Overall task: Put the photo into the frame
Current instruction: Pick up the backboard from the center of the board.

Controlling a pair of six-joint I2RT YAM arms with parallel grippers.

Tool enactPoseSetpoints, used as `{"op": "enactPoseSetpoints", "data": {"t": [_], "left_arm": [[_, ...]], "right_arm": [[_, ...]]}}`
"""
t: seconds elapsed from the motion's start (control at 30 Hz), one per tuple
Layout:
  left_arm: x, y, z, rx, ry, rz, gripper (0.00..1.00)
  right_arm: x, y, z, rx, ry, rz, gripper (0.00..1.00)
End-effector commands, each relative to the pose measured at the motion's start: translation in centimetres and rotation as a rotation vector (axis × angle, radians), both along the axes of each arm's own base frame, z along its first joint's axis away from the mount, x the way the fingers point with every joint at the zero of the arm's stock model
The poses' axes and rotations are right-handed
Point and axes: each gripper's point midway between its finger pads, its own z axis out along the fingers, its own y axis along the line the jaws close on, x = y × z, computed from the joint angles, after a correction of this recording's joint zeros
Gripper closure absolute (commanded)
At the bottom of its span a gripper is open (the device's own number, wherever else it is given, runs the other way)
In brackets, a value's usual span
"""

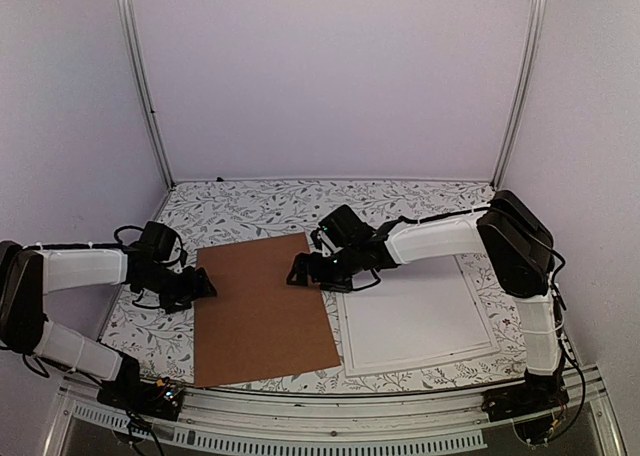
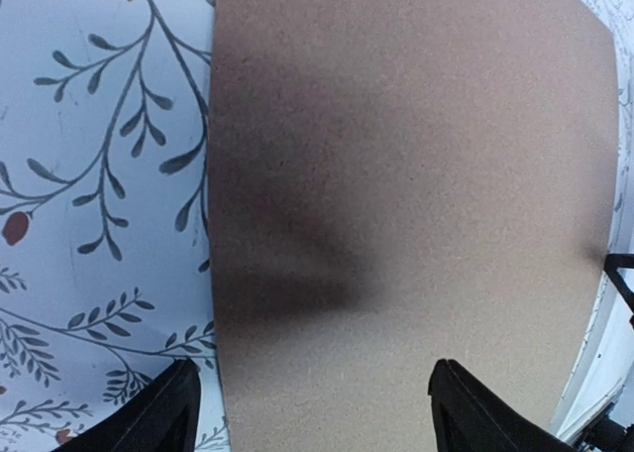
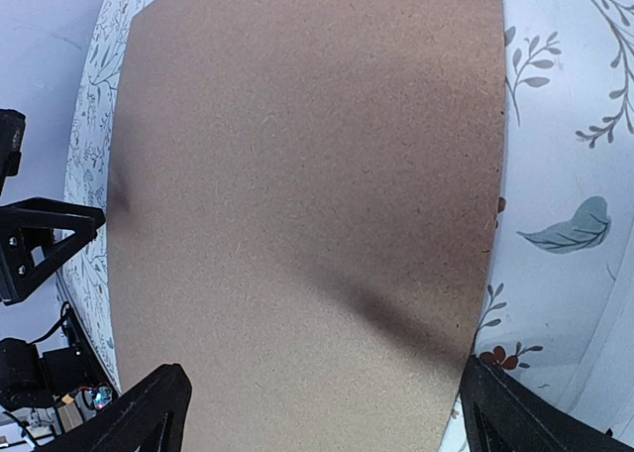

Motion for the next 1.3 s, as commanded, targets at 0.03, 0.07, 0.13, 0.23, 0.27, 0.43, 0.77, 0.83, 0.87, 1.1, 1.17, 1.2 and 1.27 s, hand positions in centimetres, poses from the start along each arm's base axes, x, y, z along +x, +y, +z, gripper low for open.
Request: {"op": "enactPoseSetpoints", "data": {"t": [0.03,0.07,0.13,0.23,0.27,0.43,0.77,0.83,0.87,1.1,1.17,1.2,1.27], "left_arm": [[-0.4,-0.1,-0.6,-0.012,0.023,-0.004,0.18],[-0.5,-0.4,-0.8,-0.026,0.024,-0.009,0.18],[-0.7,-0.7,-1.1,-0.048,0.028,-0.012,0.19],[-1.0,-1.3,-1.5,-0.085,0.027,-0.017,0.21],[-1.1,-1.4,-1.6,-0.095,0.027,-0.018,0.21],[-1.3,-1.8,-1.9,-0.124,0.015,-0.019,0.23],[-0.6,-2.6,-1.0,-0.186,-0.041,-0.014,0.24],[-0.4,-2.9,-0.3,-0.205,-0.062,-0.026,0.24],[-0.2,-3.2,0.1,-0.218,-0.074,-0.034,0.25],[0.5,-4.3,2.7,-0.281,-0.138,-0.077,0.27],[0.6,-4.4,3.5,-0.292,-0.158,-0.085,0.28],[0.6,-4.5,3.8,-0.296,-0.163,-0.089,0.28],[0.7,-4.7,4.5,-0.306,-0.179,-0.095,0.29]], "right_arm": [[-2.4,-2.4,-4.4,-0.118,0.113,0.012,0.01],[-2.5,-2.3,-4.5,-0.115,0.118,0.015,0.01],[-2.6,-2.0,-4.4,-0.1,0.126,0.021,0.01],[-2.9,-1.4,-4.1,-0.064,0.144,0.034,0.01],[-2.9,-1.2,-3.9,-0.048,0.15,0.037,0.01],[-3.3,-0.2,-2.4,0.027,0.161,0.053,0.01],[-3.9,0.6,1.5,0.159,0.148,0.082,0.04],[-4.0,0.6,1.5,0.159,0.152,0.082,0.04],[-4.0,0.6,1.5,0.161,0.151,0.082,0.04],[-4.2,0.7,0.7,0.162,0.169,0.082,0.04],[-4.2,0.7,0.5,0.161,0.172,0.079,0.04],[-4.1,0.7,0.5,0.16,0.172,0.079,0.05],[-4.2,0.7,0.4,0.159,0.175,0.079,0.04]]}}
